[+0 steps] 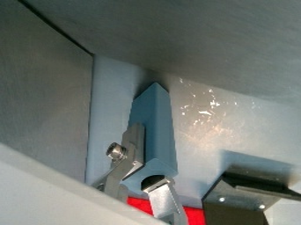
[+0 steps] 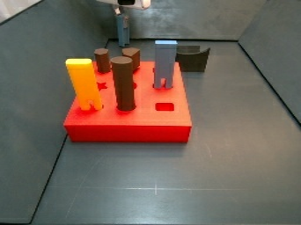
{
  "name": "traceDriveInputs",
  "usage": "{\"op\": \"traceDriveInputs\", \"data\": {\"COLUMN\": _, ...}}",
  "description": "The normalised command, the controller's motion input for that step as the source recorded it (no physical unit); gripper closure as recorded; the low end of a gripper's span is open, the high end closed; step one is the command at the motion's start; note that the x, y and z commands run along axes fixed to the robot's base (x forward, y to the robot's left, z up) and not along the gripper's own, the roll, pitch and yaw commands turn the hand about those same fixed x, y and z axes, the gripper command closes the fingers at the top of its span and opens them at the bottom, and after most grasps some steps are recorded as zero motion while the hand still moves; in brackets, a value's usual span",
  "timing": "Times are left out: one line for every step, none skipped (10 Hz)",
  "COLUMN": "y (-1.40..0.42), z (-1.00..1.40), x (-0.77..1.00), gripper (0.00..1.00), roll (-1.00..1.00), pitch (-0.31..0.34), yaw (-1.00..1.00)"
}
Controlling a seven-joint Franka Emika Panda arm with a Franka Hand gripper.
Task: Pick up the arch object. Move up. Rotate the arch object. Move to above the board. Insert the arch object.
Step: Pick up the arch object, then move up.
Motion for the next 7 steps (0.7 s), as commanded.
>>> {"op": "traceDriveInputs", "data": {"y": 0.00, "z": 0.00, "x": 0.00, "gripper": 1.00, "roll": 0.00, "pitch": 0.000, "yaw": 0.00}}
{"op": "traceDriveInputs", "data": {"y": 0.00, "z": 0.00, "x": 0.00, "gripper": 1.00, "roll": 0.00, "pitch": 0.000, "yaw": 0.00}}
{"op": "traceDriveInputs", "data": {"y": 0.00, "z": 0.00, "x": 0.00, "gripper": 1.00, "roll": 0.00, "pitch": 0.000, "yaw": 0.00}}
{"op": "traceDriveInputs", "data": {"y": 0.00, "z": 0.00, "x": 0.00, "gripper": 1.00, "roll": 0.00, "pitch": 0.000, "yaw": 0.00}}
{"op": "traceDriveInputs", "data": {"y": 0.00, "z": 0.00, "x": 0.00, "gripper": 1.00, "roll": 0.00, "pitch": 0.000, "yaw": 0.00}}
{"op": "traceDriveInputs", "data": {"y": 0.00, "z": 0.83, "x": 0.00, "gripper": 1.00, "roll": 0.00, "pitch": 0.000, "yaw": 0.00}}
{"op": "traceDriveInputs", "data": {"y": -0.01, "z": 0.87, "x": 0.01, "gripper": 1.00, "roll": -0.02, "pitch": 0.019, "yaw": 0.00}}
